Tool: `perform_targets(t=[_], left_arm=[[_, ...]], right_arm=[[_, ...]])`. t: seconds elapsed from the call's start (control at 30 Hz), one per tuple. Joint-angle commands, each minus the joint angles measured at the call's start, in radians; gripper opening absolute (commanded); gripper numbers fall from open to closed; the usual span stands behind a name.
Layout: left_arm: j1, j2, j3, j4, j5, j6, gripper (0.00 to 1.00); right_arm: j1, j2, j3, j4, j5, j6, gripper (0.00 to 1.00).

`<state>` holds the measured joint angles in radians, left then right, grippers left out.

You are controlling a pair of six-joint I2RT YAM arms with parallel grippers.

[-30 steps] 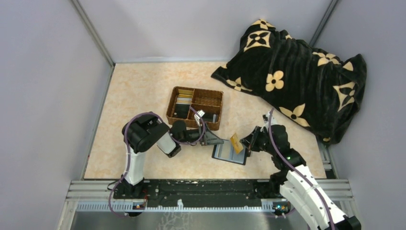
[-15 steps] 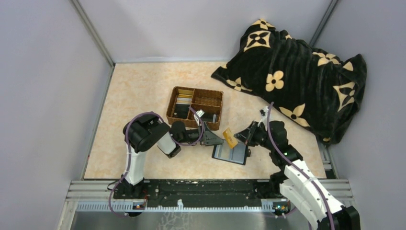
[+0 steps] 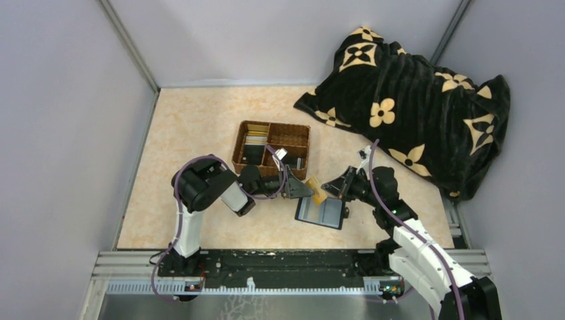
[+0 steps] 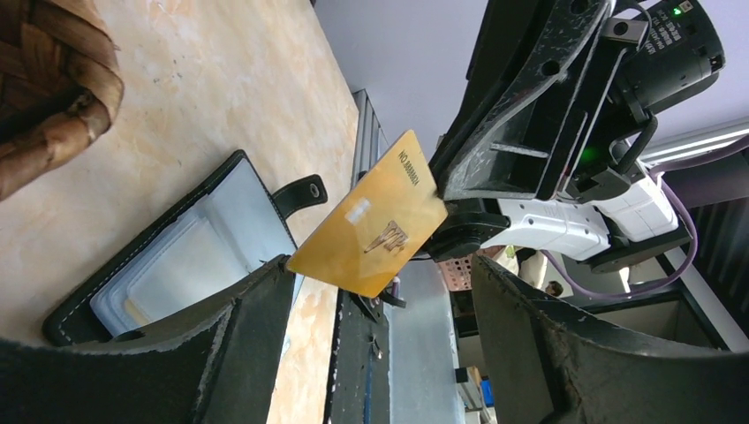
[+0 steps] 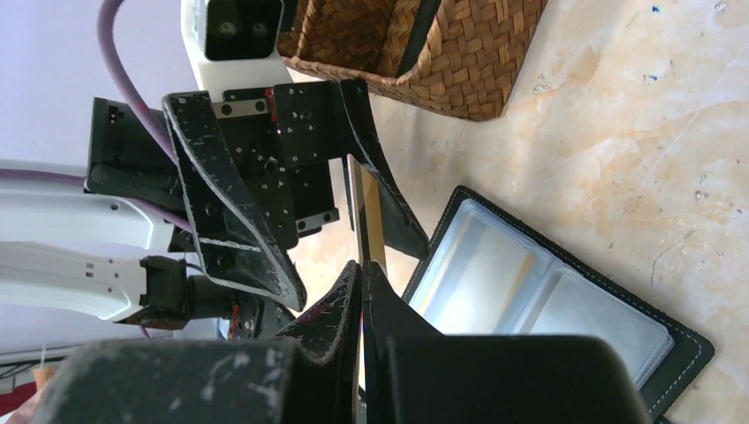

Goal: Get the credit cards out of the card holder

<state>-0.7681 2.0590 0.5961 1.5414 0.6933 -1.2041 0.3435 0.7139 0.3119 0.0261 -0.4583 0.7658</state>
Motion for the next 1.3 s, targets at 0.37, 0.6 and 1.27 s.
perform_targets(t=[0.37,0.6,1.27], left_arm=[[-0.01,-0.001,0.038,0.247,0.02,-0.012,0.43],[-0.012,-0.006,0.039,0.247,0.023,-0.014,0.05],[-0.014,-0.086,0.014,0.248,-0.082,0.043,0.0]], right_arm=[[-0.009,0.021,-0.021,0.097,-0.016,0.0,0.0],[-0.009,0.026,-0.025,0.104,-0.019,-0.003,0.0],[-0.01,-0.132,-0.089,0.079,0.046,0.027,0.44]])
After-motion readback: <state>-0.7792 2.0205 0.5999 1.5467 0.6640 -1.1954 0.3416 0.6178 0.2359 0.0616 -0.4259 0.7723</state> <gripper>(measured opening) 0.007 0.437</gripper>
